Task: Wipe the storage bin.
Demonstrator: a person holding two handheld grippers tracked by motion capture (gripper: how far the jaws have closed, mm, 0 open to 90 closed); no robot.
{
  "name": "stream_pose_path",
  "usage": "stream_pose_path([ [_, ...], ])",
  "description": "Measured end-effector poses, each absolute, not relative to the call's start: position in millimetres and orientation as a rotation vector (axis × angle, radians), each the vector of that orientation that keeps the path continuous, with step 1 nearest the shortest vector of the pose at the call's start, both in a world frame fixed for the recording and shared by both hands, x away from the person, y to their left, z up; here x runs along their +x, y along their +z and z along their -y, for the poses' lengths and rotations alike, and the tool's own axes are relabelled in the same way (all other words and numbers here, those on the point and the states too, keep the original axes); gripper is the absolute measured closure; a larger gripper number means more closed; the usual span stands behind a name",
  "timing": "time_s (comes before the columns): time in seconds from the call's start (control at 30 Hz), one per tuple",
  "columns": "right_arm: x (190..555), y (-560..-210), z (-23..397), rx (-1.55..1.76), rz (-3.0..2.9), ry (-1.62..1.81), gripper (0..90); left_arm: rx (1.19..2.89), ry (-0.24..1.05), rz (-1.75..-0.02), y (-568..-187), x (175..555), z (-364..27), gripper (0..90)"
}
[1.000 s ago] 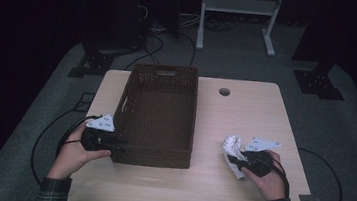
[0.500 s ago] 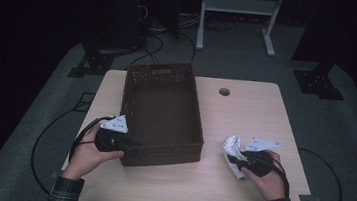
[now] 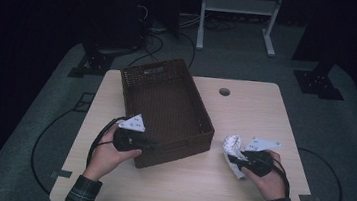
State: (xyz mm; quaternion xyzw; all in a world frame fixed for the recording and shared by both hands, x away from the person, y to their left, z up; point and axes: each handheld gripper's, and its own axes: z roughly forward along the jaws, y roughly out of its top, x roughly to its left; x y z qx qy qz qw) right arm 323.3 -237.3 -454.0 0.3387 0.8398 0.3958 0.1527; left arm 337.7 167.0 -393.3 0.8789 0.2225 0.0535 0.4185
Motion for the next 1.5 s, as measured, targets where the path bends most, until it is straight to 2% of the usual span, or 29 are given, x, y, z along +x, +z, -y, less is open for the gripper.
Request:
stream_pose_path([
  [0.27, 323.4, -453.7, 238.6, 0.972, -2.404, 1.138, 69.3, 2.204, 0.134, -0.581, -394.6, 345.9, -144.9, 79.6],
  [0.53, 323.6, -453.9, 238.5, 0.971, -2.404, 1.138, 69.3, 2.175, 0.131, -0.576, -395.3, 347.7, -145.0, 77.5],
  [0.67, 323.3, -453.6, 239.0, 0.971, -2.403, 1.136, 69.3, 2.144, 0.147, -0.575, -393.1, 346.1, -152.9, 71.9],
  [0.77, 323.4, -453.4, 239.9, 0.975, -2.399, 1.139, 69.3, 2.127, 0.149, -0.585, -393.5, 347.0, -161.0, 62.8],
  [0.93, 322.4, -452.3, 239.8, 0.968, -2.395, 1.145, 69.4, 2.13, 0.145, -0.597, -401.2, 346.3, -165.5, 56.2],
  [1.3, 316.0, -444.2, 233.8, 0.933, -2.384, 1.183, 69.3, 2.112, 0.12, -0.588, -410.2, 343.5, -171.7, 59.6],
  [1.5, 313.3, -439.0, 226.7, 0.912, -2.386, 1.205, 69.3, 2.133, 0.106, -0.557, -410.8, 340.1, -169.7, 70.9],
])
